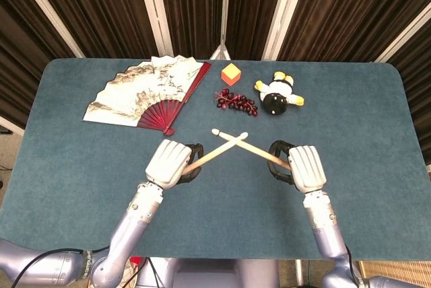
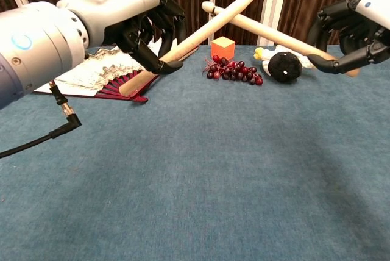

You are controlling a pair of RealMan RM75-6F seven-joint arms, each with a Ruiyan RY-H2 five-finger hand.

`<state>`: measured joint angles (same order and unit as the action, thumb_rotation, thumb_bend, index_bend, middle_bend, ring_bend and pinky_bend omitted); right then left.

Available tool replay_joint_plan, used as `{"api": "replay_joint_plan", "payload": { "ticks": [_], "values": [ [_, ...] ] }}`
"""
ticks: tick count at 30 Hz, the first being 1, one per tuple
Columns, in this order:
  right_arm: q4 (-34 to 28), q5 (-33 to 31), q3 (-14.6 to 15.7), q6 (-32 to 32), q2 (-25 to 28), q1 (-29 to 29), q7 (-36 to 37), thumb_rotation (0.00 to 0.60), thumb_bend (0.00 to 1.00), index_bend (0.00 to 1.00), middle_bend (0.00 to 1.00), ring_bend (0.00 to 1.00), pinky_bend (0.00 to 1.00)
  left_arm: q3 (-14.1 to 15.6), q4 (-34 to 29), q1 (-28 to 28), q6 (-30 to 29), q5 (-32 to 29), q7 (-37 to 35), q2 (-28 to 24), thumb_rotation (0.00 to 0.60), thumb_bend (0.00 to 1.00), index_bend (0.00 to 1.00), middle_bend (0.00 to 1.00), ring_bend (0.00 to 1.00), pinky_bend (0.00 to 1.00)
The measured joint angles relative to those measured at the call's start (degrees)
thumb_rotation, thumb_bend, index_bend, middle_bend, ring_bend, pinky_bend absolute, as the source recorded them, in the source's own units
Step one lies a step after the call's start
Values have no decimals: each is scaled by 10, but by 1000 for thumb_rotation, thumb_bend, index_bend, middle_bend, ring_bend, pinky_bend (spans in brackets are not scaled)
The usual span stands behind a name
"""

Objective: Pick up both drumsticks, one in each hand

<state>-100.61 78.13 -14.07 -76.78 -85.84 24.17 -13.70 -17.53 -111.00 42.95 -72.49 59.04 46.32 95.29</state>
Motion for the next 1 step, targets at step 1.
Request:
{"api": "replay_joint_plan", "payload": {
  "ticks": [1],
  "values": [
    [-3, 0, 0, -1, -1, 0, -1, 600, 513, 838, 678, 781, 846, -1, 1, 1, 0, -3, 1, 0, 600, 593, 641, 758, 830, 973]
  ]
}}
